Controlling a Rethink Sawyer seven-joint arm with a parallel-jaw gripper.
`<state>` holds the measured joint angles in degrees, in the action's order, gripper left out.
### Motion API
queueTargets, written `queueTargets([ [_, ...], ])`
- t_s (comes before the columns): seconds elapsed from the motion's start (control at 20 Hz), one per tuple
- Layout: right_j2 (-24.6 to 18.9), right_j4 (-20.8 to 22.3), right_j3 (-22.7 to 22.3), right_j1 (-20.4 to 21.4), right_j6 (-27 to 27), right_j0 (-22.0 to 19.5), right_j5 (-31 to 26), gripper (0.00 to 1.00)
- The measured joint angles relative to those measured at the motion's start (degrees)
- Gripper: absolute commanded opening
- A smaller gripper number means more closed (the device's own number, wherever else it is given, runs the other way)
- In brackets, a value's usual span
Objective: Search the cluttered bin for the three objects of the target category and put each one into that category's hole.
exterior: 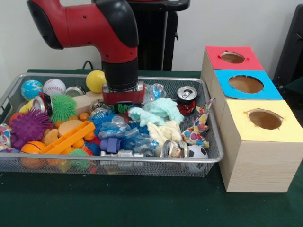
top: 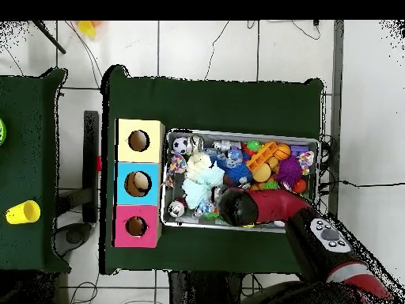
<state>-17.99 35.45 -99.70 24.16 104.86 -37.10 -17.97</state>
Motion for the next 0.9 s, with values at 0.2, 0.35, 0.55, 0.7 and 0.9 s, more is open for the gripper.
queueTargets([
  [0.2,3.7,-4.3,0.8,0.0,0.9,6.0,0.0,1.0],
  [0.35,7.9,-9.0,1.9,-0.2,2.9,11.8,0.6,1.0],
  [0.55,11.8,-13.2,2.5,-0.6,5.8,16.2,1.9,1.0],
  [0.7,13.8,-15.4,2.6,-0.8,7.2,17.9,2.6,1.0],
  [0.9,15.2,-17.7,2.5,-1.1,7.6,19.1,3.0,1.0],
])
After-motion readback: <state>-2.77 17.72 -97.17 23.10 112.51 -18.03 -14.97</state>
